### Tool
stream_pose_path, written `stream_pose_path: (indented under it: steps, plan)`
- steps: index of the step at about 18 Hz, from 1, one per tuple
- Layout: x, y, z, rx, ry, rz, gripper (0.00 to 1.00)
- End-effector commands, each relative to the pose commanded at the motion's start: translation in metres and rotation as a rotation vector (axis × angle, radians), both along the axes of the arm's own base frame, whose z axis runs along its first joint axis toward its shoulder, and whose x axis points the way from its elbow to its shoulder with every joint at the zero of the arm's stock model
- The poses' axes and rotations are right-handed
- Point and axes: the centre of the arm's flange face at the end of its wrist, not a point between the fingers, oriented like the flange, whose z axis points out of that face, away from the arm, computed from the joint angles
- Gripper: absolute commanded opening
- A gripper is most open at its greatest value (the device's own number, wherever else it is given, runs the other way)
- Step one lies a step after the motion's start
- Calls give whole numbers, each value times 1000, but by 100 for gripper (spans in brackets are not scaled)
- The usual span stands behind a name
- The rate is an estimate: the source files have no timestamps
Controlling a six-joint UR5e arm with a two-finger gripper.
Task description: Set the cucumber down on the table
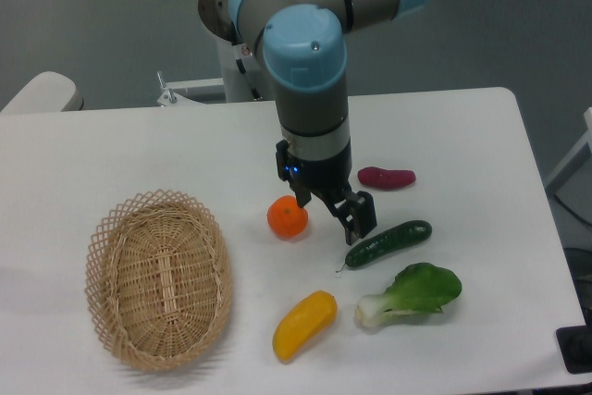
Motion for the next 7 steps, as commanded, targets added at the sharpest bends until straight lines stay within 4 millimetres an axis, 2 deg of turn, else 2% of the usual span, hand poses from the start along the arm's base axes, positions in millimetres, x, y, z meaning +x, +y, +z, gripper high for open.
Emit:
stream_pose_path:
  steps: [7]
  plan:
    - [-12, -8, -3, -77, 66, -22, 100]
